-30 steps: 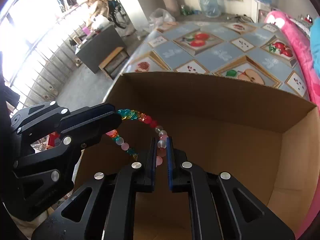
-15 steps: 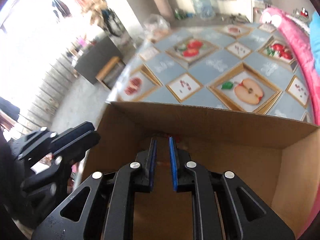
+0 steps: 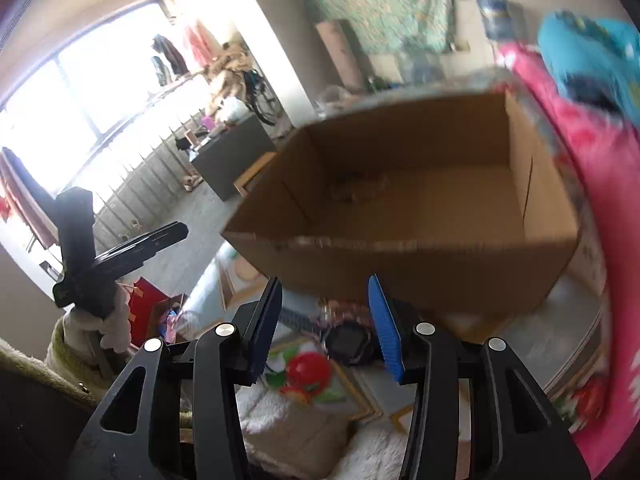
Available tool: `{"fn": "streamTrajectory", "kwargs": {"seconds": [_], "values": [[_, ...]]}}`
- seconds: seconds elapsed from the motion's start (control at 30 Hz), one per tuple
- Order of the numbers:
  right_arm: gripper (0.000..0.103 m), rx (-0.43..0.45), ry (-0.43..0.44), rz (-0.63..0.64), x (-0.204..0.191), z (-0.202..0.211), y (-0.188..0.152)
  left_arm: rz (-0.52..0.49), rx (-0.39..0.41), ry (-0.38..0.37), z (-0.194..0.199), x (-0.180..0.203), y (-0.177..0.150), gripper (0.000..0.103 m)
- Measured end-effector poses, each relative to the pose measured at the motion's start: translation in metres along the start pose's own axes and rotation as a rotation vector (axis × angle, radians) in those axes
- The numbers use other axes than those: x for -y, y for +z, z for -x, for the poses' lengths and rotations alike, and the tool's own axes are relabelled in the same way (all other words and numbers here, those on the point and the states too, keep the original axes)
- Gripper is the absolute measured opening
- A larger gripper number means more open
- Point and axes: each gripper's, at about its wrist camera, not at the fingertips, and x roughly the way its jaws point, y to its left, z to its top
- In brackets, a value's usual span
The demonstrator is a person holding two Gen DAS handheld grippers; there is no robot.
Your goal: Organize jewelry
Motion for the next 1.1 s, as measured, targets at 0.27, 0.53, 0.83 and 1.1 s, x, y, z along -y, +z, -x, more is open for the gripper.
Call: {"fn": "streamTrajectory", "kwargs": {"seconds": [0.27,0.53,0.83,1.1], "values": [[0.044,-0.075,-0.096,-0.066,0.010,-0.060,-0.018,0.023,-0.181,-0.057,-0.069,0.033,-0.043,0.051],[0.044,-0.125,-0.131,-0.045,0.005,-0.084,-0.025,0.030,-0.234,-0.054,-0.095,0.049,-0.053,0.055],[0.044,-0.126,-0.177,0.058,-0.010,-0.097,-0.033,0.079,-0.243,-0.108,-0.097,0.049,-0.047,0.057],[0.044,-0.125,-0.169,0.071,-0.015,-0.101,-0.034,0.038,-0.180,0.000,-0.088,0.052,-0.040,0.058]]}}
